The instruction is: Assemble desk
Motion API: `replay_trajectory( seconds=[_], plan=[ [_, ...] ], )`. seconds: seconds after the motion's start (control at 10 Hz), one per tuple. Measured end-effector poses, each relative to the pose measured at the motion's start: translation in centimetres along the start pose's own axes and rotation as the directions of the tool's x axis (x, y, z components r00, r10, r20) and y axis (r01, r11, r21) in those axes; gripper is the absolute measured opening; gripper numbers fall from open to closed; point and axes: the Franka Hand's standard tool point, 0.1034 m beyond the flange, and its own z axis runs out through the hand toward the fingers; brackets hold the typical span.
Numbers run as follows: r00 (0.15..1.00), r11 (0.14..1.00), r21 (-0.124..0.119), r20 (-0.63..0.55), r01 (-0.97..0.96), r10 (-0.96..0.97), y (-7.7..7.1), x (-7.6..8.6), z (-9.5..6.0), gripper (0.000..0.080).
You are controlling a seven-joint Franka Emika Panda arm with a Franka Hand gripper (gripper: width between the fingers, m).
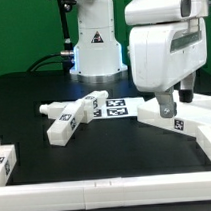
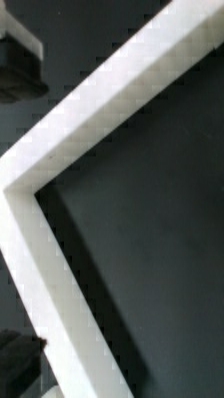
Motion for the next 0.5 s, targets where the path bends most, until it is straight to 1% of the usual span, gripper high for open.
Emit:
replay_trajectory(
  seconds=[0.1, 0.5],
  plan=[
    [1.000, 1.000, -0.006, -0.006, 0.012, -0.012, -0.01, -0.09, 0.11, 0.0650],
    [1.000, 1.000, -0.005, -0.005, 0.011, -0.011, -0.02, -0.11, 0.14, 0.0650]
  ],
)
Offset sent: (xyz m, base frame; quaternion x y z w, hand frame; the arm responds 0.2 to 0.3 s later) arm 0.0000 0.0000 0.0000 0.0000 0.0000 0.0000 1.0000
